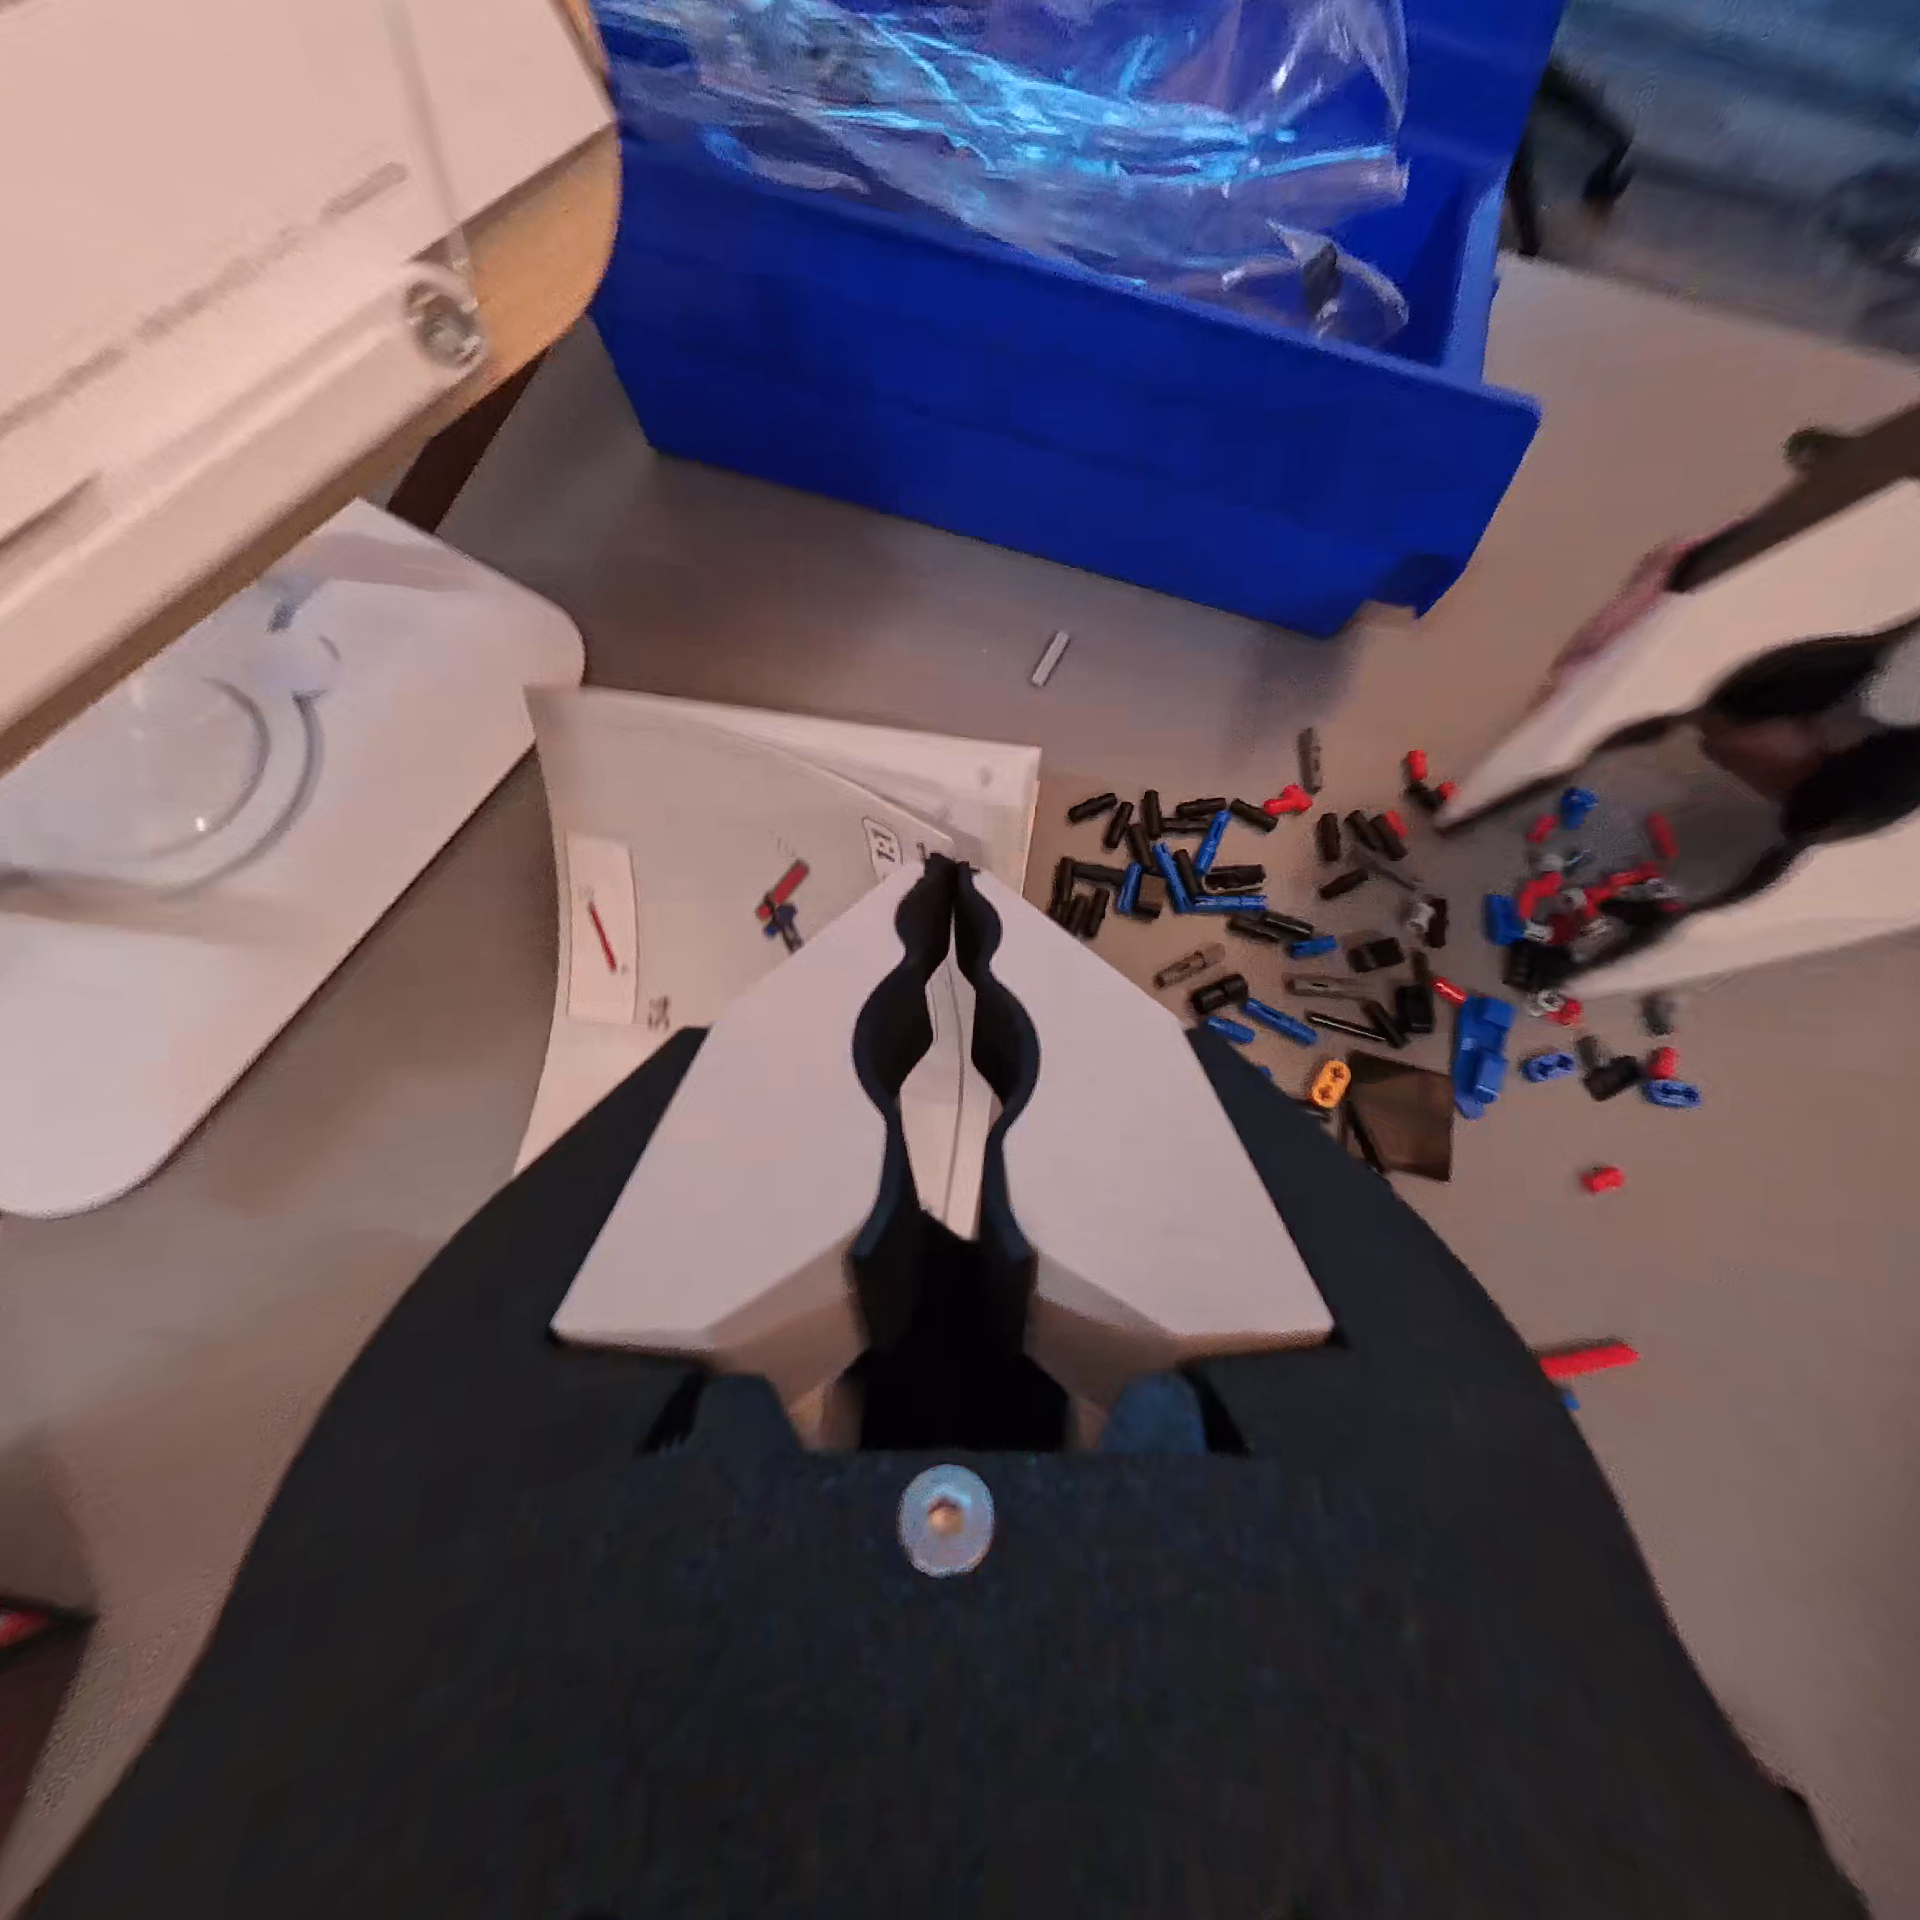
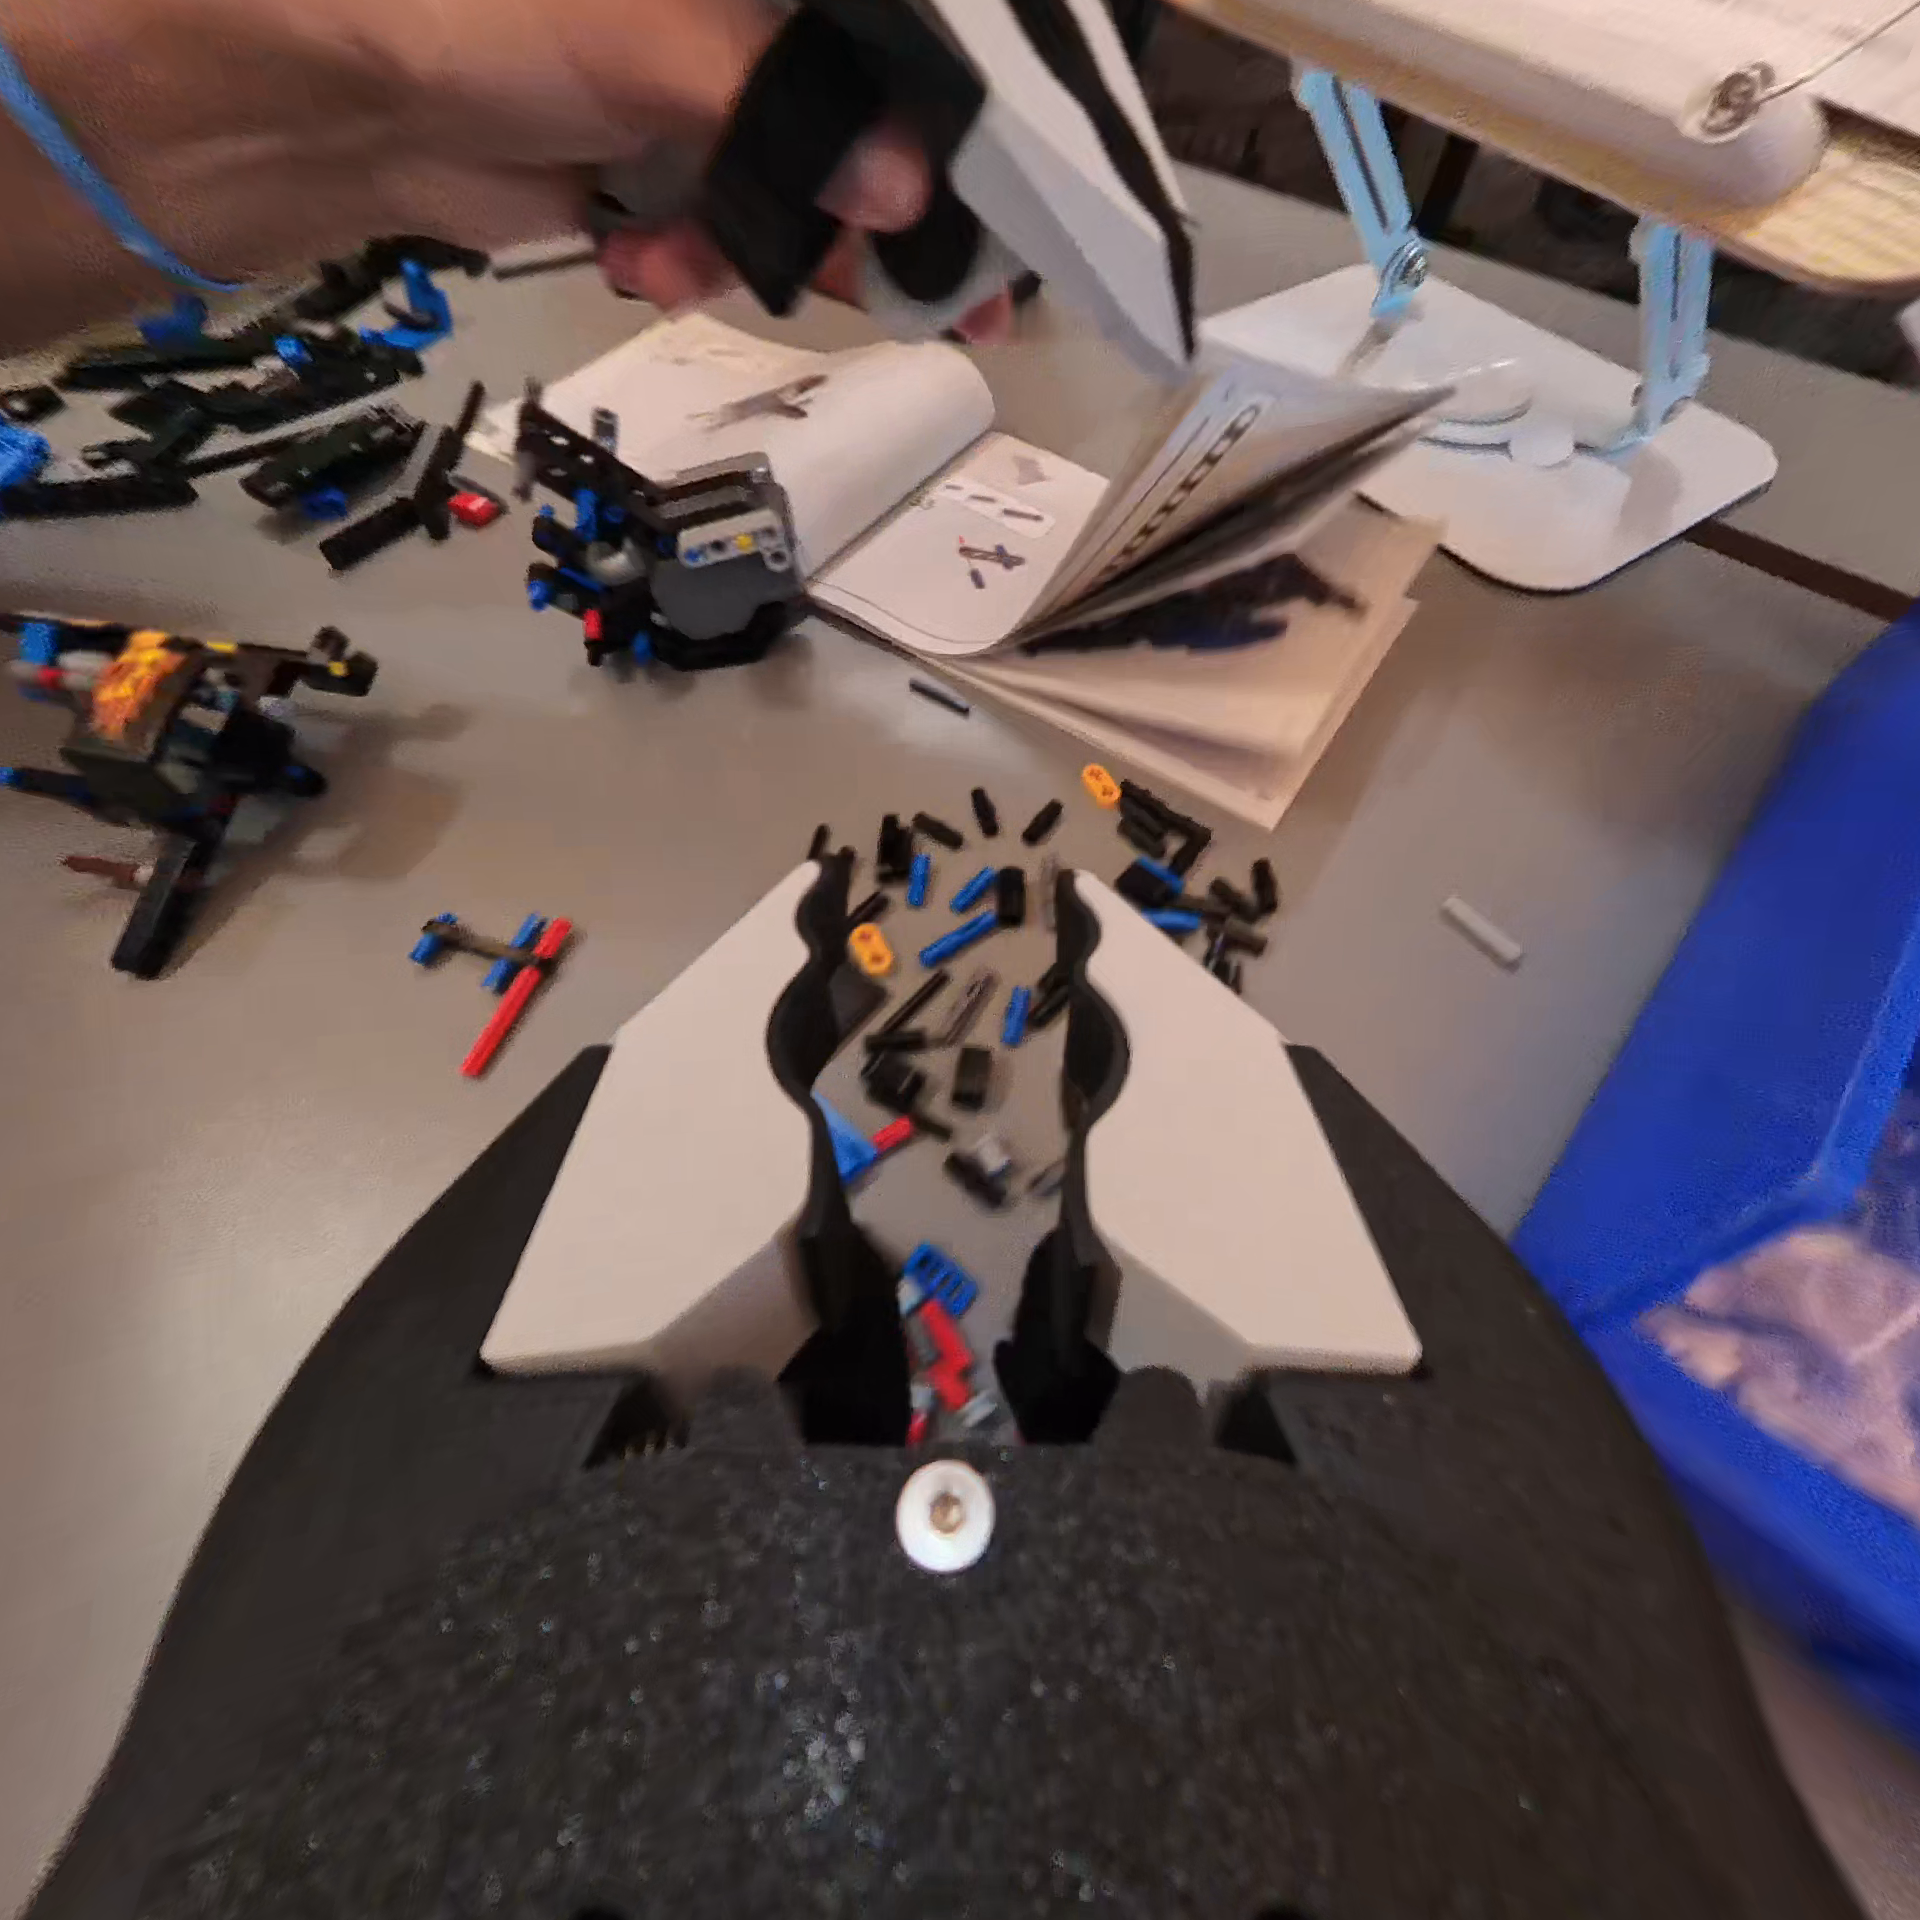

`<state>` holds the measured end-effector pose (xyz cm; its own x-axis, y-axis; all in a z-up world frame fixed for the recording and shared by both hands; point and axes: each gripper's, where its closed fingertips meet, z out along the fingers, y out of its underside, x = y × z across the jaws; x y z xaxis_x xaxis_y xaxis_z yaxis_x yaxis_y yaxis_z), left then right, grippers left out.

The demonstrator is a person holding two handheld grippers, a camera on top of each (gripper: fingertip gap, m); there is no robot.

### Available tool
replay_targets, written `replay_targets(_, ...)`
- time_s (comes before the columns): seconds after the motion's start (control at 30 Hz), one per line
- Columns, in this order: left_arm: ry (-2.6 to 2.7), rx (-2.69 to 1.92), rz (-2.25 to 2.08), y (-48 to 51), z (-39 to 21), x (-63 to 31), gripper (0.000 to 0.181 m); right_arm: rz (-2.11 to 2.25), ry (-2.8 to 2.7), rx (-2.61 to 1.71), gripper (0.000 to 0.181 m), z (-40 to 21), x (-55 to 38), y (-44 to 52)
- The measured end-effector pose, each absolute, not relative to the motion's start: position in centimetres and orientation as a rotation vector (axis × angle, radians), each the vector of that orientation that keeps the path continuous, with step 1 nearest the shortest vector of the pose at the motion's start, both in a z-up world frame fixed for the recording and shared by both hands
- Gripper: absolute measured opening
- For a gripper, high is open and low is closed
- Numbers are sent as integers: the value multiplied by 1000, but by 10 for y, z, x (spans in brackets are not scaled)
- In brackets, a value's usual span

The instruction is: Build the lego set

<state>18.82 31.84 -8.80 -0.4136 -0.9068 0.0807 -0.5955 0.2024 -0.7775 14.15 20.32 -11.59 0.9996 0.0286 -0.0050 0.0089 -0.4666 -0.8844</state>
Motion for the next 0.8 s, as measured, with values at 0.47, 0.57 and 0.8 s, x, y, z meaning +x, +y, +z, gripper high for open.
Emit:
replay_targets(0.47, 1771, -1546, -1556, 347, -68, 135, 0, -193, -214, -2091, 28, -101, 157, 366)
replay_targets(0.57, 1706, -1604, -1631, 352, -62, 127, 0, -365, -264, -2061, 2, -100, 155, 369)
replay_targets(0.8, 1445, -1936, -1803, 396, -57, 112, 53, -812, -604, -1890, 0, -87, 118, 373)
